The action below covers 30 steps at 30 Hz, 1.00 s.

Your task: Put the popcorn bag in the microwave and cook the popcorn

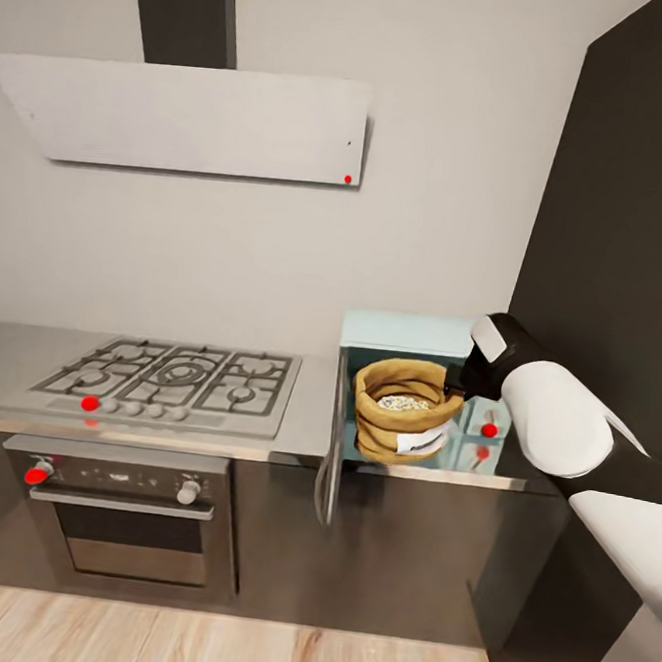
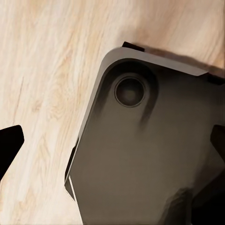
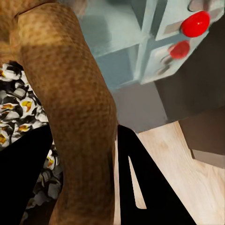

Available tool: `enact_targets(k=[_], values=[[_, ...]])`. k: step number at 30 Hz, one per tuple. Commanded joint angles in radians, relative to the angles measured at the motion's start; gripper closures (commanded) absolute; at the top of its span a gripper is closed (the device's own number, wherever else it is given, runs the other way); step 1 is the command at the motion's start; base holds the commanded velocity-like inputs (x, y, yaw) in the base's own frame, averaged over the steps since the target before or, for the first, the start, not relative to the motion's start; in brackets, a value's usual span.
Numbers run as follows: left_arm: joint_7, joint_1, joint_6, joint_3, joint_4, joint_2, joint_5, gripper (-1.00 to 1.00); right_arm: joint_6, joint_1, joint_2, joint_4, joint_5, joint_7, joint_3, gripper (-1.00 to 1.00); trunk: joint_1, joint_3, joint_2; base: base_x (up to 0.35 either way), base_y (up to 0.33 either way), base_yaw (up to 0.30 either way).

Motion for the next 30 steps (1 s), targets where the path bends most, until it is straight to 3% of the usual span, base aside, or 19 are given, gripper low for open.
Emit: enact_targets(k=[1,13,30], values=[[0.003,0.000,-0.002,0.001,-0.002,0.000,0.003,-1.00,0.004,-0.001,0.000,0.000,0.007,0.001,-0.007,1.00,0.001,-0.001,-0.001,0.322,0.000,0.000],[0.003,0.000,-0.004,0.001,-0.002,0.000,0.002,-1.00,0.004,0.000,-0.009,0.003,0.007,-0.007,-0.008,1.00,0.001,-0.001,-0.001,0.305,0.000,0.000],[0.006,0.000,-0.006,0.003,-0.003,0.000,0.002,-1.00,0.004,0.011,-0.014,0.005,0.005,-0.018,-0.008,1.00,0.001,-0.001,-0.001,0.010,0.000,0.000]])
